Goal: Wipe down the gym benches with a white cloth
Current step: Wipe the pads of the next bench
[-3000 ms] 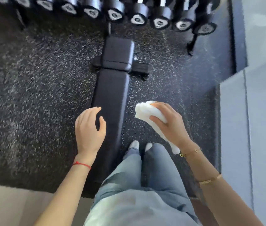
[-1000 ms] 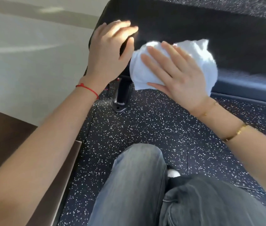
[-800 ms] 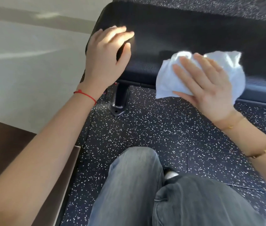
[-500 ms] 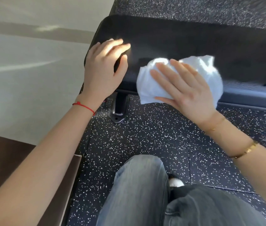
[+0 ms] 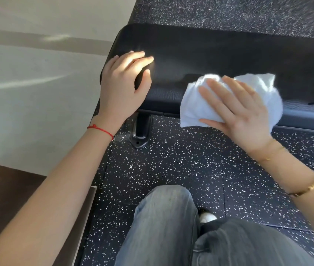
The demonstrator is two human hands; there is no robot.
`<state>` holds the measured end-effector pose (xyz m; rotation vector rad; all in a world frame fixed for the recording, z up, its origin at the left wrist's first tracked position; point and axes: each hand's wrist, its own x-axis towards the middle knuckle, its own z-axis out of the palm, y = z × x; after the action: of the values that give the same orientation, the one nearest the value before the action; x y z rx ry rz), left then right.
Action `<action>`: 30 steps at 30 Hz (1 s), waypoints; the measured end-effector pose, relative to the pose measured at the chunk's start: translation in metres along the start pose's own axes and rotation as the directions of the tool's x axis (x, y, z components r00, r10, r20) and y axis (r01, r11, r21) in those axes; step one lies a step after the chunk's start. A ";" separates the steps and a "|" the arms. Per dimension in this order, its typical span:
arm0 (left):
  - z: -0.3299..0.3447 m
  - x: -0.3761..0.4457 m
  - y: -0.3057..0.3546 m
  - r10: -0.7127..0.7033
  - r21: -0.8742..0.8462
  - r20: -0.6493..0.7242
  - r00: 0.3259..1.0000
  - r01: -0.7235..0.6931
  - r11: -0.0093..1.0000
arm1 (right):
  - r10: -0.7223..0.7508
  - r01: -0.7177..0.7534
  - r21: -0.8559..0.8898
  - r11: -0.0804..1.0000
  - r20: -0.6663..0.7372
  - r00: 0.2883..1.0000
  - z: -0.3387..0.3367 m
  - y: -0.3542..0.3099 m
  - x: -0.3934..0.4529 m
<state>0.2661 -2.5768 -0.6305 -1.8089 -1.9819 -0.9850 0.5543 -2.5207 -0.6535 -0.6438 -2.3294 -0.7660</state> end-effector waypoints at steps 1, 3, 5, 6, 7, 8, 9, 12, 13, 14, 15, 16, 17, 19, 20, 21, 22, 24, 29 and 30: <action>0.000 0.000 0.001 -0.003 0.003 0.002 1.000 0.003 1.000 | 0.004 -0.004 -0.002 1.000 0.002 1.000 0.001 -0.003 0.005; 0.001 0.000 0.001 0.004 0.015 0.007 1.000 -0.004 1.000 | 0.000 0.000 0.014 1.000 0.017 1.000 0.008 -0.021 0.028; 0.001 0.000 0.000 0.012 0.024 0.017 1.000 -0.012 1.000 | -0.029 0.028 0.036 0.999 0.027 0.999 0.015 -0.036 0.046; 0.000 0.000 0.000 0.017 0.020 0.022 1.000 -0.017 1.000 | -0.044 0.043 0.047 0.998 0.033 0.998 0.016 -0.037 0.047; 0.000 0.000 -0.001 0.019 0.017 0.024 1.000 -0.019 1.000 | -0.051 0.047 0.065 0.997 0.049 0.998 0.014 -0.033 0.042; -0.001 0.000 -0.001 0.018 0.014 0.026 0.999 -0.018 1.000 | -0.045 0.039 0.082 0.996 0.064 0.997 0.011 -0.025 0.032; -0.002 0.000 -0.001 0.017 0.007 0.034 0.999 -0.017 1.000 | -0.020 0.015 0.083 0.996 0.069 0.997 0.006 -0.014 0.020; -0.004 0.000 0.001 0.004 0.014 0.066 0.998 -0.005 1.000 | 0.044 -0.047 0.040 0.998 0.071 0.996 -0.006 0.006 -0.004; -0.004 0.001 0.003 -0.002 0.017 0.075 0.997 0.001 1.000 | 0.040 -0.043 0.037 0.998 0.073 0.997 -0.006 0.005 0.000; -0.005 0.001 0.006 -0.007 0.014 0.082 0.997 0.006 1.000 | 0.031 -0.034 0.038 0.999 0.075 0.997 -0.003 -0.001 0.008; -0.005 0.001 0.010 -0.010 0.012 0.080 0.997 0.009 1.000 | 0.018 -0.022 0.047 0.999 0.079 0.997 0.000 -0.007 0.018; -0.004 0.000 0.015 -0.005 0.019 0.074 0.997 0.004 1.000 | 0.002 -0.007 0.059 0.998 0.083 0.997 0.004 -0.013 0.025; -0.002 -0.001 0.022 0.008 0.025 0.070 0.998 -0.010 1.000 | -0.012 0.006 0.068 0.998 0.088 0.996 0.006 -0.015 0.028; 0.001 -0.003 0.035 0.027 0.000 0.080 0.996 -0.027 1.000 | -0.008 -0.001 0.090 0.996 0.097 0.995 0.004 -0.007 0.016; 0.002 -0.002 0.041 0.023 -0.023 0.090 0.996 -0.021 1.000 | 0.007 -0.016 0.096 0.995 0.093 0.996 0.000 0.005 0.003; 0.003 -0.001 0.048 0.025 -0.043 0.101 0.995 -0.020 0.999 | 0.035 -0.044 0.094 0.995 0.088 0.996 -0.007 0.019 -0.014; 0.005 0.000 0.055 0.029 -0.052 0.112 0.993 -0.023 0.998 | 0.067 -0.075 0.096 0.993 0.087 0.994 -0.013 0.033 -0.031; 0.009 0.002 0.071 0.062 -0.079 0.143 0.988 -0.051 0.996 | 0.112 -0.119 0.078 0.990 0.094 0.989 -0.026 0.056 -0.055; 0.023 0.011 0.104 0.091 -0.123 0.177 0.980 -0.070 0.990 | 0.069 -0.076 0.055 0.996 0.123 0.990 -0.020 0.062 -0.045; 0.026 0.011 0.113 0.104 -0.137 0.186 0.977 -0.079 0.988 | 0.073 -0.079 0.047 0.996 0.124 0.990 -0.021 0.062 -0.047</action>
<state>0.3785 -2.5533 -0.6092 -2.1183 -1.9621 -0.9616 0.6320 -2.5016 -0.6487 -0.7718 -2.4113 -0.6458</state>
